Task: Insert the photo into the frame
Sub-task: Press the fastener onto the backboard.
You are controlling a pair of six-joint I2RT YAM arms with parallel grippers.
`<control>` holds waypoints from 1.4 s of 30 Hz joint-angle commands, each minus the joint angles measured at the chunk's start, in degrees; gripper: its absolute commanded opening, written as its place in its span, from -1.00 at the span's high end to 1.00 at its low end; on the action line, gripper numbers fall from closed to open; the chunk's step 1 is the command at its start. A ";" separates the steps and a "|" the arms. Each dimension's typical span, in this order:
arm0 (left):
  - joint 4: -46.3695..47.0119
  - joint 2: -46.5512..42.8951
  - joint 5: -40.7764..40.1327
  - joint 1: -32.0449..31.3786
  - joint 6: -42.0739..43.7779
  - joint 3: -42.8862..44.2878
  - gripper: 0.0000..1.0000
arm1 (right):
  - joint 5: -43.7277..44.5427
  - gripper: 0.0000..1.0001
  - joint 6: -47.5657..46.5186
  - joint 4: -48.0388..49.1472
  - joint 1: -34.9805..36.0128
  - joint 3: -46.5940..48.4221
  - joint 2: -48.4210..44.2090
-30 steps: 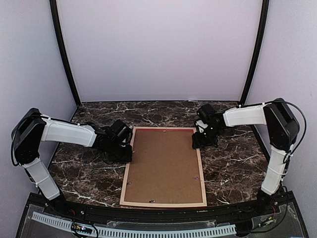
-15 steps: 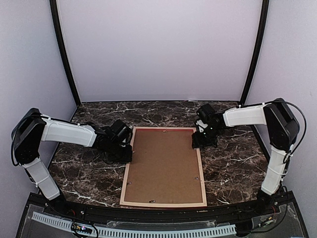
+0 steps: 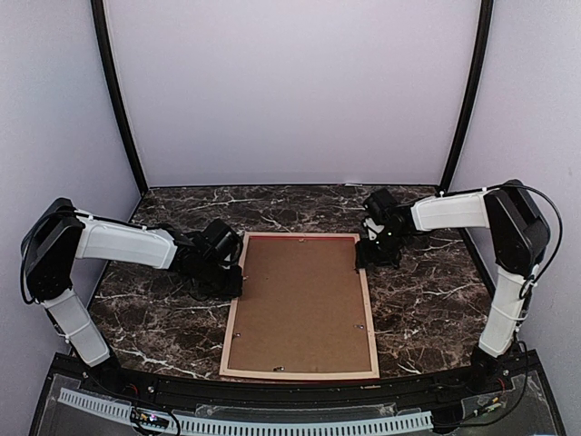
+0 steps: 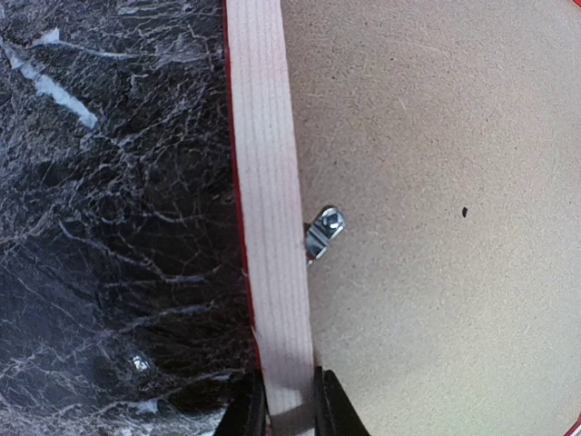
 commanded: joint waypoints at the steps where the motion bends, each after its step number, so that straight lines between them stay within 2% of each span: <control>1: -0.64 1.97 3.98 -0.90 1.59 -0.67 0.73 | 2.95 -0.26 1.00 -1.59 -0.29 0.25 -0.03; 17: -0.46 1.97 3.86 -0.86 1.22 -0.89 0.73 | 1.36 -0.25 0.70 -7.02 1.14 1.35 0.80; 22: -0.31 1.97 3.95 -0.88 1.12 -0.96 0.84 | -0.33 -0.26 0.79 -6.97 1.09 0.72 -0.07; 42: -0.15 1.56 3.63 -0.91 0.89 -1.58 0.91 | -1.04 -0.28 1.92 -6.70 1.35 -2.85 -3.25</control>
